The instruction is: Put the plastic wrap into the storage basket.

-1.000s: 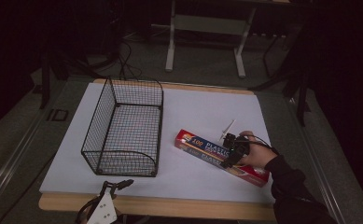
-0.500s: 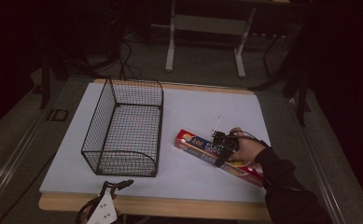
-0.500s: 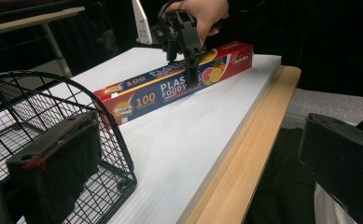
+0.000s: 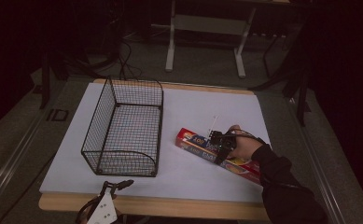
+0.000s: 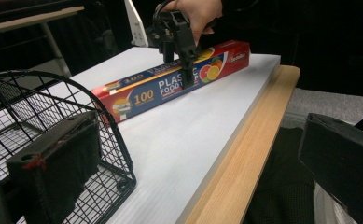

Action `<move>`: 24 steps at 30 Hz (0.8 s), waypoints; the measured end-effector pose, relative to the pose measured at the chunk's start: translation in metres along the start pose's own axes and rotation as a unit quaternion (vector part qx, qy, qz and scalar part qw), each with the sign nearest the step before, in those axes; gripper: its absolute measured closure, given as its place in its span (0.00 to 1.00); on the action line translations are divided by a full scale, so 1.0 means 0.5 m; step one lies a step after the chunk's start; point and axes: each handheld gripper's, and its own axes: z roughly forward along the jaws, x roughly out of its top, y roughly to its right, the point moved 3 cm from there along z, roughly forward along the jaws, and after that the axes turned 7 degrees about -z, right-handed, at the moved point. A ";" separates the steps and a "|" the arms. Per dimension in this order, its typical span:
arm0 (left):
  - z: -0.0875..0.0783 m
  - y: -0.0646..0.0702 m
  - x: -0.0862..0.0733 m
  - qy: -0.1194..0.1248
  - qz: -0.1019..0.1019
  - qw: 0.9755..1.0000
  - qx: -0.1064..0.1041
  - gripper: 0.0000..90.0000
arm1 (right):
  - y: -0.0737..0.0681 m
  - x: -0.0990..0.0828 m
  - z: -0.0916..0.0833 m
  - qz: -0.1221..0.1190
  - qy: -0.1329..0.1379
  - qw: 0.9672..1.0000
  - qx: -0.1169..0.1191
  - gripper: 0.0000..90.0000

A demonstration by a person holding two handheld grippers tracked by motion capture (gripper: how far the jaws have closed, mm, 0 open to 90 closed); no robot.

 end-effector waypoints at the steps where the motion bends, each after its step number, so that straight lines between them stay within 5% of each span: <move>1: 0.000 0.000 0.000 0.000 0.000 1.000 0.000 0.00 | 0.002 -0.001 -0.002 0.004 0.000 1.000 -0.005 0.44; 19: 0.002 0.001 -0.001 -0.004 0.001 1.000 0.000 0.00 | 0.001 -0.009 -0.063 0.086 0.033 0.996 -0.010 0.44; 24: 0.002 0.000 -0.001 -0.003 0.001 1.000 0.001 0.00 | -0.001 -0.004 -0.076 0.136 0.044 0.990 -0.011 0.44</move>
